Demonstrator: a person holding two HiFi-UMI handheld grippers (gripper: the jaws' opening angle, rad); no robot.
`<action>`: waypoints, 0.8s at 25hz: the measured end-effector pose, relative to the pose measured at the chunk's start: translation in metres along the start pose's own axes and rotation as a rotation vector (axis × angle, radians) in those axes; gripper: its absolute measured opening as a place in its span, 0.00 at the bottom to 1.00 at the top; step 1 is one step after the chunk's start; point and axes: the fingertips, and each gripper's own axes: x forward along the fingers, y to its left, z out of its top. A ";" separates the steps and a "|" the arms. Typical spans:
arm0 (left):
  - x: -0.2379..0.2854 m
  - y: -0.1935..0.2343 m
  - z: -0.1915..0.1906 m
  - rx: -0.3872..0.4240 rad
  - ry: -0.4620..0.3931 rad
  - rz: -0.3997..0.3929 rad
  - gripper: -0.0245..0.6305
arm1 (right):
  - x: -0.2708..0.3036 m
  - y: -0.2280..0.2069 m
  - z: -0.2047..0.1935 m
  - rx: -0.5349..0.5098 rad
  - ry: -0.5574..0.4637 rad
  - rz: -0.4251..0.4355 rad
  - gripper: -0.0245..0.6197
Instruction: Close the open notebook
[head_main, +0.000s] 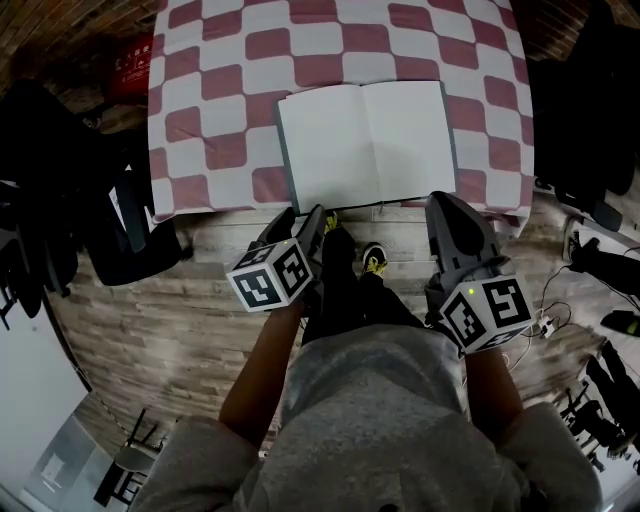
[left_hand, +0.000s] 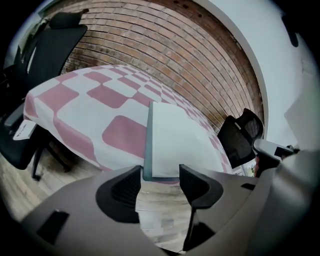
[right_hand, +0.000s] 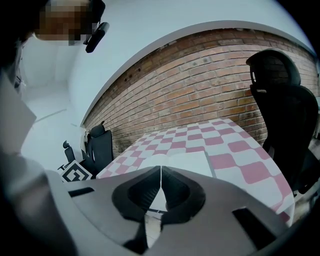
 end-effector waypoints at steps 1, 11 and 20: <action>-0.001 -0.001 0.001 -0.004 0.001 -0.006 0.42 | 0.001 0.000 0.000 -0.001 -0.001 0.001 0.08; -0.009 0.011 0.003 -0.003 -0.026 0.036 0.18 | 0.001 0.004 0.003 0.007 -0.013 0.003 0.08; -0.023 0.000 0.018 0.009 -0.109 0.015 0.08 | -0.005 0.002 0.007 0.010 -0.034 -0.005 0.08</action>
